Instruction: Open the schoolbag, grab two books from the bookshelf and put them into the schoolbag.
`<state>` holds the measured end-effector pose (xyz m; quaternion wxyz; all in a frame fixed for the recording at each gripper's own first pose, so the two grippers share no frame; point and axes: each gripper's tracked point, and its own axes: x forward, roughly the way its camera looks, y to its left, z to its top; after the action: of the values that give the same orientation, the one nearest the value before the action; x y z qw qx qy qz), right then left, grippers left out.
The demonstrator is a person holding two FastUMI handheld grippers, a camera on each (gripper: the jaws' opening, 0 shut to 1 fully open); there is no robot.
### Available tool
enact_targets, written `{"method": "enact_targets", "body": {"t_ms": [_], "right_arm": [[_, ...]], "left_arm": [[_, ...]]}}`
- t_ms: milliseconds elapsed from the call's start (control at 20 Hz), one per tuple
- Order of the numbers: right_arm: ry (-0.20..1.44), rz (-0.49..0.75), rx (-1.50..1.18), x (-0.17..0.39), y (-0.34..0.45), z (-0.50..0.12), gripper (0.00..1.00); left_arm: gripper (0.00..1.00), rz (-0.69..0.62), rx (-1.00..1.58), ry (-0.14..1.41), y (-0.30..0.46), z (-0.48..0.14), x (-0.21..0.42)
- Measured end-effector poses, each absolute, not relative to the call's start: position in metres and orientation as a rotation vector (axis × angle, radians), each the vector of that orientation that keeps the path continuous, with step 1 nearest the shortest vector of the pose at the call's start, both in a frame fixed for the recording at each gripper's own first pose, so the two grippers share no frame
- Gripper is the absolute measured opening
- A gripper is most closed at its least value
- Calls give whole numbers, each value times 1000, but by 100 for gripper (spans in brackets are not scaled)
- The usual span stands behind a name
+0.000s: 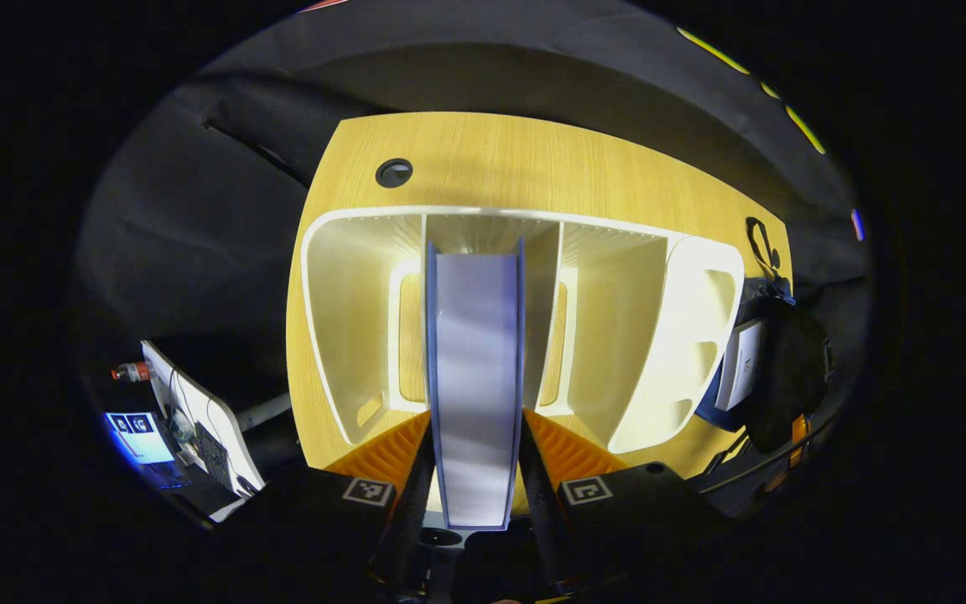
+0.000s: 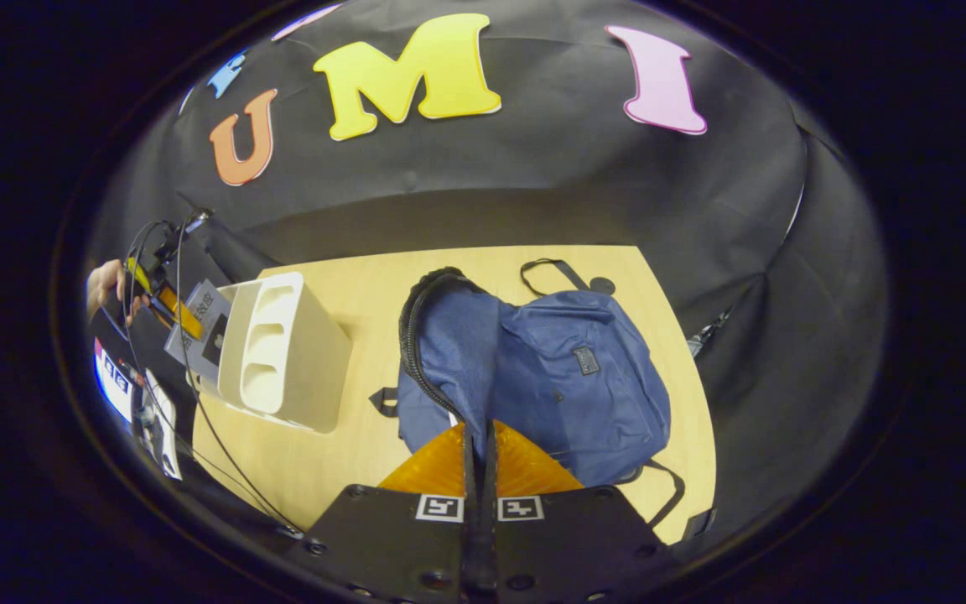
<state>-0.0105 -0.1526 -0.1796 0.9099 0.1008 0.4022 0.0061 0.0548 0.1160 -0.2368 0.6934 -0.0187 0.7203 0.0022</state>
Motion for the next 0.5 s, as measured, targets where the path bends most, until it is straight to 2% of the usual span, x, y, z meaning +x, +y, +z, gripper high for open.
{"method": "enact_targets", "body": {"t_ms": [50,100,150,350,400,450,500], "right_arm": [[829,13,207,-10,-153,-179,0],[829,15,209,-10,-153,-180,0],[830,17,211,-9,-153,-180,0],[827,26,210,-8,-153,-181,0],[826,28,211,-8,-152,-181,0],[826,30,212,-8,-152,-181,0],[827,32,212,-8,-151,-182,0]], "left_arm": [[55,11,-49,1612,116,-236,54],[42,9,-51,1614,117,-237,54],[47,7,-51,1613,118,-238,53],[42,28,-64,1603,120,-231,50],[46,30,-51,1593,123,-226,49],[41,29,-41,1577,125,-220,48],[46,24,-30,1560,128,-214,46]]}}
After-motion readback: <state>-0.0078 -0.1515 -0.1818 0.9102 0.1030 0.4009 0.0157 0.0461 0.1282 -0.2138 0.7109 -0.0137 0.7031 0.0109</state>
